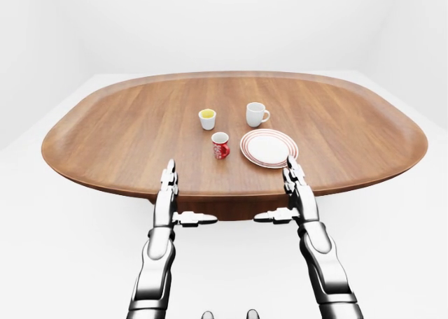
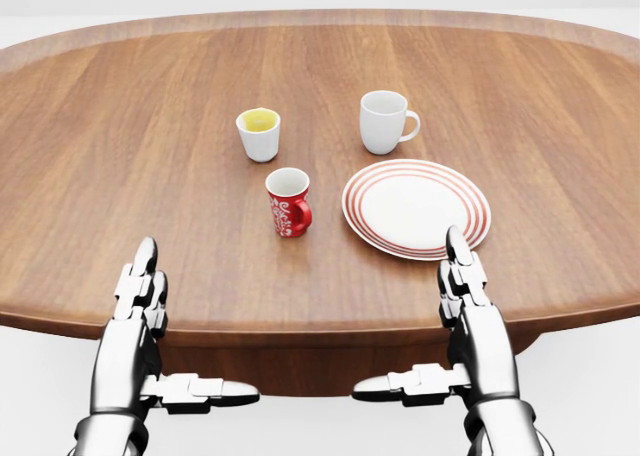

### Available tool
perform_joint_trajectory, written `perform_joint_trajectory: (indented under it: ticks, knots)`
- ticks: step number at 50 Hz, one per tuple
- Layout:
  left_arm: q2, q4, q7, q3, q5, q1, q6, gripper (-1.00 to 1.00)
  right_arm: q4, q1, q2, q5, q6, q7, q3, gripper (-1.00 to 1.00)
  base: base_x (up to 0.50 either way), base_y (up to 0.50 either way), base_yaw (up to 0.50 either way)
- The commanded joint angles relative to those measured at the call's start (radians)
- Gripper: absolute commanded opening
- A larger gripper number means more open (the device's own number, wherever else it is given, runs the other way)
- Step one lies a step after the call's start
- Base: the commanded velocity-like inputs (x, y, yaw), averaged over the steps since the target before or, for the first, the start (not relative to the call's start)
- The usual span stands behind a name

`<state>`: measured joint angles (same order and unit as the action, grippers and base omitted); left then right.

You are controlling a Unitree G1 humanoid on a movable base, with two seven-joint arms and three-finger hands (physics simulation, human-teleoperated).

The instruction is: Pick up the red mug and put it on the plate

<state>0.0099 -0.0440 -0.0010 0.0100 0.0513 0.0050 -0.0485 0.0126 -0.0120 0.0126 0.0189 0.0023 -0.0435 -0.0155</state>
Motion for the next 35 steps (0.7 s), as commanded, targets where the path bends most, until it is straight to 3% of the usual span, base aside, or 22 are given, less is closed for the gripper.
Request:
perform_joint_trajectory:
  ticks: [1,2,3,4,5,7,16,17,35]
  knots:
    - [0.0,0.016,0.006,0.003,-0.006,-0.043,0.055,1.0,0.021,0.024,0.006,-0.022,0.051,-0.006,-0.014,1.0,0.0,0.0,0.0]
    - [0.001,0.023,0.003,0.007,-0.015,-0.056,0.077,1.0,0.031,0.031,0.008,-0.021,0.075,-0.012,-0.01,1.0,0.0,0.0,0.0]
    - [0.002,0.017,0.006,0.009,-0.015,-0.067,0.082,1.0,0.037,0.039,0.009,-0.024,0.085,-0.014,-0.012,1.0,0.0,0.0,0.0]
    - [0.004,0.009,0.01,0.01,-0.013,-0.079,0.087,1.0,0.045,0.05,0.01,-0.029,0.085,-0.015,-0.016,1.0,0.0,0.0,0.0]
    - [0.009,-0.001,0.014,0.018,-0.016,-0.115,0.114,1.0,0.064,0.079,0.018,-0.031,0.085,-0.022,-0.018,1.0,0.0,0.0,0.0]
    - [0.02,0.002,0.018,0.03,-0.019,-0.154,0.136,1.0,0.081,0.112,0.028,-0.019,0.085,-0.02,-0.023,1.0,0.0,0.0,0.0]
    - [0.097,0.047,0.028,0.1,-0.045,-0.336,0.136,1.0,0.08,0.214,0.064,0.064,0.085,-0.039,-0.03,1.0,0.0,0.0,0.0]
    - [0.174,-0.02,0.013,0.152,-0.063,-0.489,0.136,1.0,0.237,0.409,0.141,-0.011,0.085,-0.107,-0.133,1.0,0.0,0.0,0.0]
    - [0.188,-0.017,0.019,0.143,-0.071,-0.5,0.136,1.0,0.249,0.426,0.162,-0.027,0.085,-0.096,-0.122,1.0,0.0,0.0,0.0]
